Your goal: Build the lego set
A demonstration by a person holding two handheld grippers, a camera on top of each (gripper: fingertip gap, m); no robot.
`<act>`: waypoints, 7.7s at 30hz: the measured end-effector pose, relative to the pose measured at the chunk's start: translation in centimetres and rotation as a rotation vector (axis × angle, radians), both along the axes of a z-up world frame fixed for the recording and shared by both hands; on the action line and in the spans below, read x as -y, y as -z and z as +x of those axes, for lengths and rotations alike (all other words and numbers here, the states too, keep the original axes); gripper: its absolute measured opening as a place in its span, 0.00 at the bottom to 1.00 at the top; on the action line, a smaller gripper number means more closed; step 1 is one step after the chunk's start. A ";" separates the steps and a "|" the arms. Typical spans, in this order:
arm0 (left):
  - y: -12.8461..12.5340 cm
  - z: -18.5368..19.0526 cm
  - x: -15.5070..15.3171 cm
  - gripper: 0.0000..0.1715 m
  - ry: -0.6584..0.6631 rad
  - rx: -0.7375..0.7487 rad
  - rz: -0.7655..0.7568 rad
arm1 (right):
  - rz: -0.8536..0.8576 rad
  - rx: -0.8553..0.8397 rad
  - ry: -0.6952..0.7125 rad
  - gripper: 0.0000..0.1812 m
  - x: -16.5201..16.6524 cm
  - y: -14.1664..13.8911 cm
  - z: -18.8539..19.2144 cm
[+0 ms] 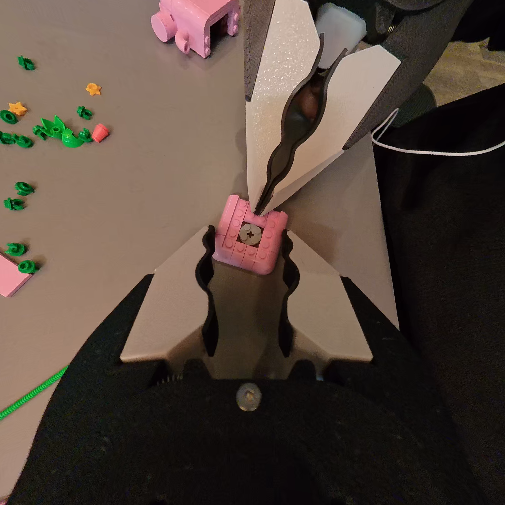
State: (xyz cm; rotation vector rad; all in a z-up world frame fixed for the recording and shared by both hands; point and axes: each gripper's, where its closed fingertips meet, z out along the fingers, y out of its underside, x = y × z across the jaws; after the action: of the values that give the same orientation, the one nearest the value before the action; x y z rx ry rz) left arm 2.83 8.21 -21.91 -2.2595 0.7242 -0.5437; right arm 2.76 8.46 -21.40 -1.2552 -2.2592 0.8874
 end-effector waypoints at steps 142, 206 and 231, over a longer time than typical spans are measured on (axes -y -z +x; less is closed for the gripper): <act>-1.8 -9.9 -1.3 0.26 -0.268 0.028 0.124 | -0.246 -0.353 0.173 0.25 -7.4 -8.5 -11.8; -4.0 -16.4 -2.2 0.25 -0.571 0.060 0.262 | -0.634 -0.458 0.259 0.15 -13.3 -13.1 -10.2; -4.7 -24.0 -0.9 0.03 -0.911 -0.177 0.358 | -0.082 -0.713 0.536 0.10 -23.1 -16.3 -7.3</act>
State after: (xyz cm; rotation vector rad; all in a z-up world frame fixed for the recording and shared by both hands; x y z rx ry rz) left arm -21.12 9.06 -17.16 -2.0253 -0.1672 0.2135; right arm -4.59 31.51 -5.11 -1.2287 -1.2682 1.0068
